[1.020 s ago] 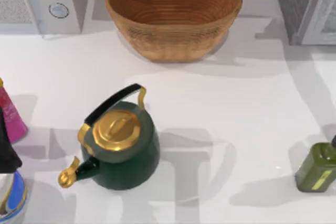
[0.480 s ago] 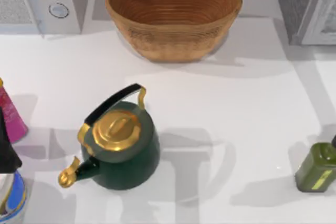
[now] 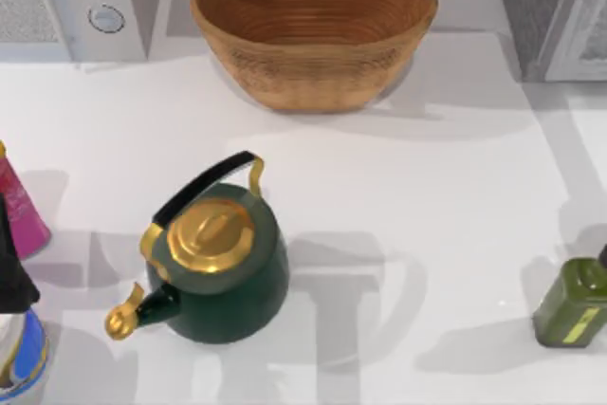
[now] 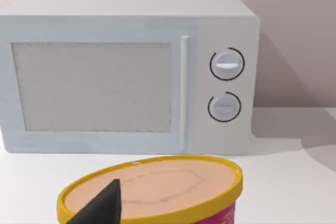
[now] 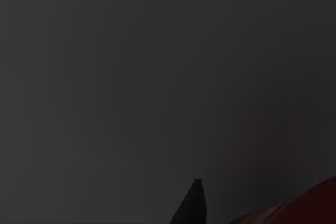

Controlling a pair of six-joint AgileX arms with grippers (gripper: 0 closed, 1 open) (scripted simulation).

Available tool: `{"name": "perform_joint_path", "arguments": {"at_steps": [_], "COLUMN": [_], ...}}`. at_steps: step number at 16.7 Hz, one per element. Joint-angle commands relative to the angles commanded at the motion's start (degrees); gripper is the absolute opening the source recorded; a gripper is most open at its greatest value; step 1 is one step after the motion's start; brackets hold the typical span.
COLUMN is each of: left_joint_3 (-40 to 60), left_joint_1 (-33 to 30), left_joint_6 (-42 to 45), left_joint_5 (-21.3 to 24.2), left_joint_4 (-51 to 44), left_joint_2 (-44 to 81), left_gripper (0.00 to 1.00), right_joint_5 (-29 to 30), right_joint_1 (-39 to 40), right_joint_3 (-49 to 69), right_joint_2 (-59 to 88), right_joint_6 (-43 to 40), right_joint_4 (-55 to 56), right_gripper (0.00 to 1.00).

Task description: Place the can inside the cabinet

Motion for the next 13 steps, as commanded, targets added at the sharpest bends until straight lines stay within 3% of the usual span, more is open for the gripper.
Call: {"name": "perform_joint_path", "arguments": {"at_steps": [4,13], "left_joint_3": [0.00,0.00], "left_joint_1": [0.00,0.00], "left_joint_6": [0.00,0.00], "left_joint_5": [0.00,0.00], "left_joint_4": [0.00,0.00], "left_joint_2": [0.00,0.00], "left_gripper": [1.00,1.00], "right_joint_5": [-0.01,-0.01], "right_joint_1": [-0.01,-0.01], "right_joint_3": [0.06,0.06], "right_joint_2": [0.05,0.05], "right_joint_6": [0.00,0.00], "right_joint_4": [-0.02,-0.02], "right_gripper": [0.00,0.68]}}
